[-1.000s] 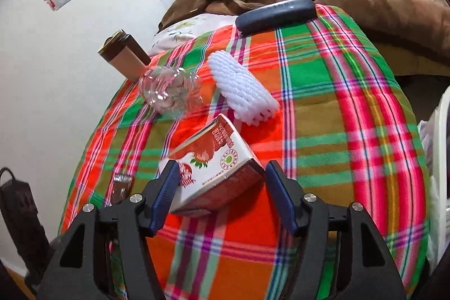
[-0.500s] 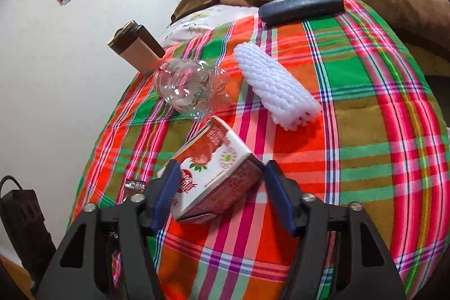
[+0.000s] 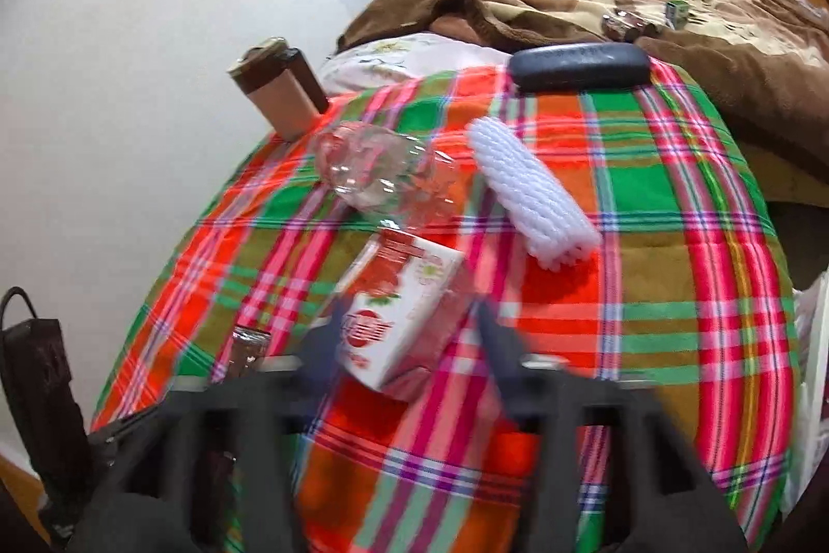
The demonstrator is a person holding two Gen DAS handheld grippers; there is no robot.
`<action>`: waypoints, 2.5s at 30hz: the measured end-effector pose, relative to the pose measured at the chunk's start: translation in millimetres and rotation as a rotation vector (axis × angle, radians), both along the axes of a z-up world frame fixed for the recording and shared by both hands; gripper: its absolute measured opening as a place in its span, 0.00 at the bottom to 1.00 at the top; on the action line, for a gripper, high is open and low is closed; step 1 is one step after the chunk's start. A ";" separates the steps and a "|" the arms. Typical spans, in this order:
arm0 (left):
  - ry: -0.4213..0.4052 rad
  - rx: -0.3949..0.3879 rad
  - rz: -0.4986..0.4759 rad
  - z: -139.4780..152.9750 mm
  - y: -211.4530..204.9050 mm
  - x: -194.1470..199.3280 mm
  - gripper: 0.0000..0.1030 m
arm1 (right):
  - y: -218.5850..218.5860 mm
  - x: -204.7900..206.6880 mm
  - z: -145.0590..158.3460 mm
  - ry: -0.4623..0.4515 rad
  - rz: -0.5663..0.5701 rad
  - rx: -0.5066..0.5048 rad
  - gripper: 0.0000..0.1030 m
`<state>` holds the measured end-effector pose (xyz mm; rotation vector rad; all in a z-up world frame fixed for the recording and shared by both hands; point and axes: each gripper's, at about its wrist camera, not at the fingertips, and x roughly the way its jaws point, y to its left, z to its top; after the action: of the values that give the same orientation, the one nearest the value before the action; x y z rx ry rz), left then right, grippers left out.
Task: Collect trash
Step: 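Regrip the juice carton with the right gripper and lift it off the bed, then carry the carton and wrapper over the wastebasket and open both grippers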
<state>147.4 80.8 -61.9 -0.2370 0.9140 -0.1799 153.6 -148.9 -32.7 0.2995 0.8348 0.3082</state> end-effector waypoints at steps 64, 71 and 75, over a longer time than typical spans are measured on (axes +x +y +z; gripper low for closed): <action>-0.113 0.046 -0.149 50.3 -69.7 -50.9 0.12 | -54.0 -63.8 16.4 -0.086 -0.202 -0.159 0.55; -0.143 0.043 -0.215 62.8 -107.2 -54.9 0.12 | -86.2 -81.0 23.4 -0.110 -0.256 -0.148 0.55; -0.161 0.049 -0.257 68.8 -130.1 -58.5 0.12 | -105.3 -89.9 27.9 -0.116 -0.299 -0.147 0.55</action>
<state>88.9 -49.3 6.9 -0.0575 0.7858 -0.4086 63.6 -254.1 -4.8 0.2623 0.6832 -0.0148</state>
